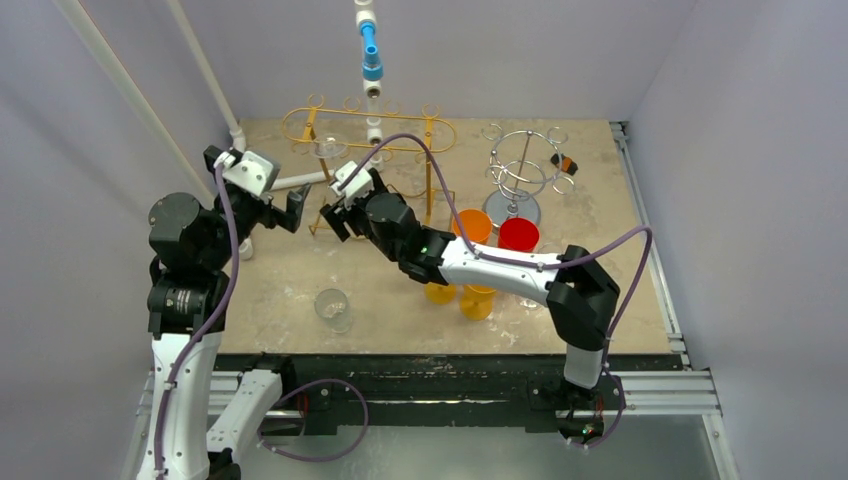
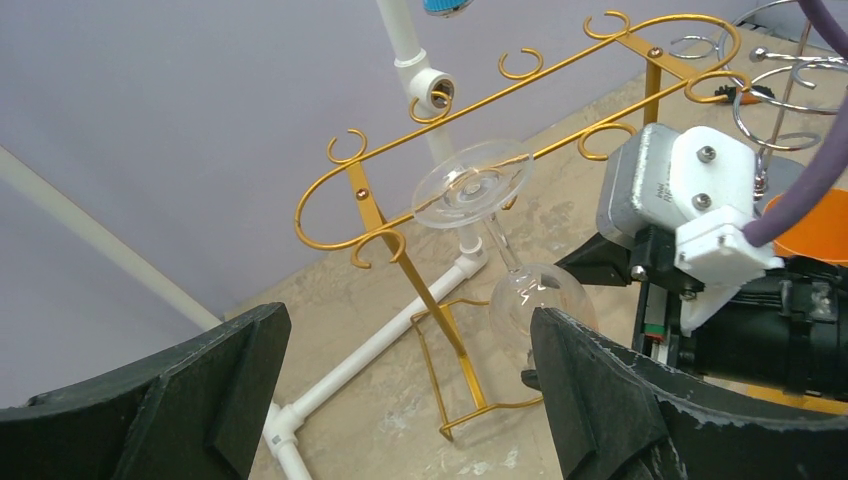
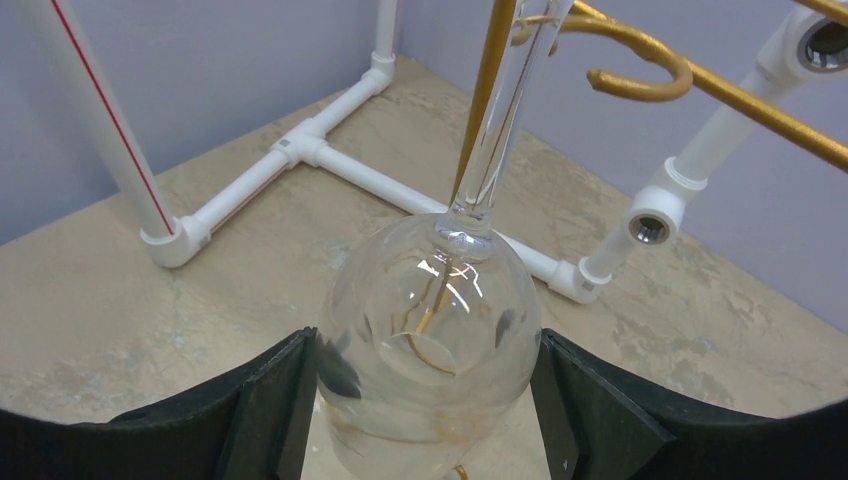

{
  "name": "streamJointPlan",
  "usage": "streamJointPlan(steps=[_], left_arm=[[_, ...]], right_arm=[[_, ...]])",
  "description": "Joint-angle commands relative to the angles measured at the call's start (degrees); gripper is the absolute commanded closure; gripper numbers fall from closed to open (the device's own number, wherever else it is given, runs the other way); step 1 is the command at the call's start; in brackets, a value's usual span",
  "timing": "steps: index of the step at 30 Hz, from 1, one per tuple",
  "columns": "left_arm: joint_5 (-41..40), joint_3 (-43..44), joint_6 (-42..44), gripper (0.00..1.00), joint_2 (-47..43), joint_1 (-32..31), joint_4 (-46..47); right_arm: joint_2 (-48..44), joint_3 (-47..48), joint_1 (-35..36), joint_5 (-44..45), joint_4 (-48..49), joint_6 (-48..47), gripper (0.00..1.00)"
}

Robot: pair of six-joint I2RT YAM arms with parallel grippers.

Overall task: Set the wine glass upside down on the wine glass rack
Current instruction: Turn the wine glass upside down at the wine rack.

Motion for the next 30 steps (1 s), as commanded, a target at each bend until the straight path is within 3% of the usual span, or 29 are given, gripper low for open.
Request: streamJointPlan(steps=[1,24,30], left_arm=[[-0.1,-0.7,0.9,0.00,-0.1,0.0,2.6],[0.1,-0.2,0.7,0.00,0.7,0.0,2.9],[0.1,-0.1,0.8,0.00,0.7,0.0,2.9]], right_arm=[[-1.1,2.1,-1.0,-0.9,3.2,0.7,0.88],[1.1,4.9,-4.6,-3.7,2.1,3.0,0.88],[2.4,5.1,-4.6,-4.1,1.6,3.4,0.75]])
